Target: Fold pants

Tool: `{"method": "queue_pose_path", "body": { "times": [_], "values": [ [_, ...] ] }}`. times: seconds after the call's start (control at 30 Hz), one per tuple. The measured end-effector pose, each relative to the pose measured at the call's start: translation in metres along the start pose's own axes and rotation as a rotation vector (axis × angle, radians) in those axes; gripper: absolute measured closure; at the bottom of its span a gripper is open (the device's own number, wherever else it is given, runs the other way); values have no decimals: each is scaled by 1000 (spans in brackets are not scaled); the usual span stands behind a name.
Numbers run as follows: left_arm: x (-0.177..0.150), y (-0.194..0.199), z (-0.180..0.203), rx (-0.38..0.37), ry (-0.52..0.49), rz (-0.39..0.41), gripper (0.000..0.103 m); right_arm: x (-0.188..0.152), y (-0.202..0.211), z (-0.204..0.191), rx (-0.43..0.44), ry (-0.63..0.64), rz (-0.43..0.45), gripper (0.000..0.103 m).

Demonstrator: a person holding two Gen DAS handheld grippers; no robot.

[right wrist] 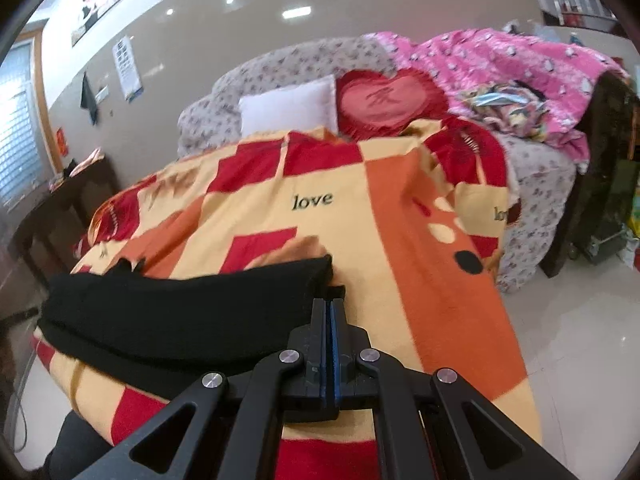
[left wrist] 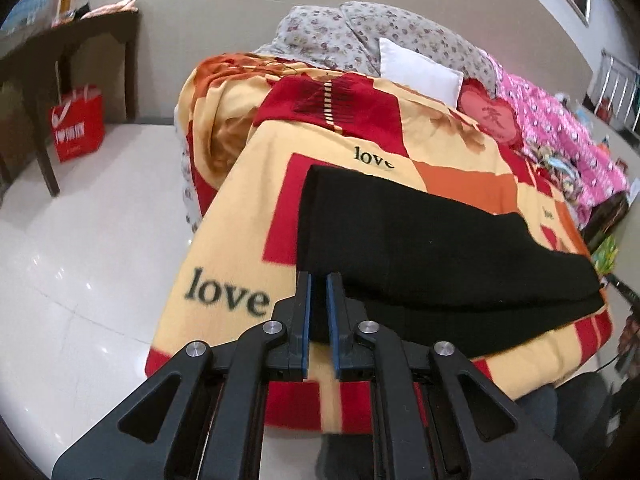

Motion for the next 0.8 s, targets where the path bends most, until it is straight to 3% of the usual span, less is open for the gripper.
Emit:
{"method": "queue_pose_path", "body": {
  "times": [0.07,0.17,0.3,0.37,0.43,0.8],
  "values": [
    [-7,7,5,-27,16,1,75,-2,5,0,-32,-3,9,102],
    [-17,13,25,-121,23,-12,68,-4,12,-5,-35,-11,32,102],
    [-23,4,60,-180,-27,-11,66,-10,18,-25,22,-12,43,101],
    [-21,-10,66,-203,-6,-29,66,-13,16,-34,28,-1,35,101],
    [-21,-24,59,-186,39,-44,66,-17,13,-43,41,12,22,101],
    [12,-36,28,-367,424,65,58,-26,10,-72,77,47,14,101]
  ]
}}
Point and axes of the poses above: each gripper's, at about its wrist camera, not at the fingertips, and y roughly against the way its jaws point, z to its right, x to its top, the point moved 10 cm from there along -y, roughly the way its jaws point, and after that the axes turned 2 degrees about -z, right-handed, at the moved point
